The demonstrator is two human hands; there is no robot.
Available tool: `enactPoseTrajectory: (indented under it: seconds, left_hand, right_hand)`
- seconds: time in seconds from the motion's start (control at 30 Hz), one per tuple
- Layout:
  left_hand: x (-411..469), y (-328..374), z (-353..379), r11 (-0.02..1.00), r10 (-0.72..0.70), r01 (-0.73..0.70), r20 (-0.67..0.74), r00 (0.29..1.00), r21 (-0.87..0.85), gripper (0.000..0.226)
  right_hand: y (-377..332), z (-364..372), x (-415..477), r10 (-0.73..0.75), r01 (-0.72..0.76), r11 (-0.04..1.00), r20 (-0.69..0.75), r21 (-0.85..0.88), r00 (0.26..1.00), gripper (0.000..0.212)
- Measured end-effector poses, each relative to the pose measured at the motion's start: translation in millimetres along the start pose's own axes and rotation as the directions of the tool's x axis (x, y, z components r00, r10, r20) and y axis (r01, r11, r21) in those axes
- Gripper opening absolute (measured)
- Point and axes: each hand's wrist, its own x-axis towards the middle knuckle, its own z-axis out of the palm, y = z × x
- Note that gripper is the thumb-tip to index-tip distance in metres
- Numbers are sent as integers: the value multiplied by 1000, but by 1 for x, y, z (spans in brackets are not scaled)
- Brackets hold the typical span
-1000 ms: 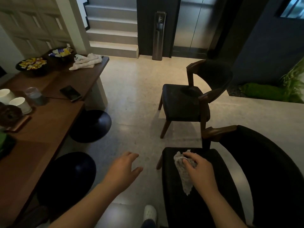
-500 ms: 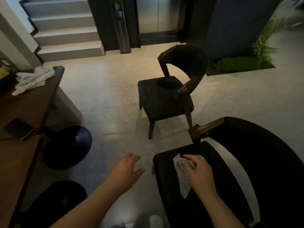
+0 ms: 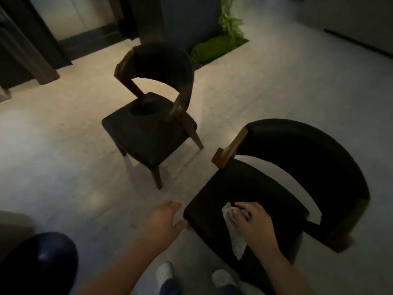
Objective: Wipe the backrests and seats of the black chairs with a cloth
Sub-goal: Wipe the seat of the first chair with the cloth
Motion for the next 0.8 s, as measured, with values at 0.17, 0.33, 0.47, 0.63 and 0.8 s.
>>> enactPoseTrajectory:
  seconds: [0.17, 0.33, 0.47, 0.63, 0.8]
  left_hand:
    - [28, -13, -8, 989, 127, -136, 131, 983, 60, 47]
    - [60, 2, -4, 964, 201, -233, 223, 954, 127, 51]
    - [88, 26, 2, 924, 298, -352, 296, 908, 151, 48]
    - [125, 62, 12, 861, 340, -447, 380, 860, 242, 53]
    - [152, 91, 21, 816, 351, -501, 443, 825, 287, 52]
  right_hand:
    - [-4, 9, -24, 172, -170, 985, -134, 25, 976, 27]
    - [6, 3, -37, 324, -309, 945, -208, 105, 923, 27]
    - [21, 0, -37, 442, -410, 896, -264, 170, 858, 26]
    - [44, -2, -22, 554, -489, 828, -261, 275, 791, 27]
    - [61, -4, -6, 618, -535, 778, -251, 329, 745, 29]
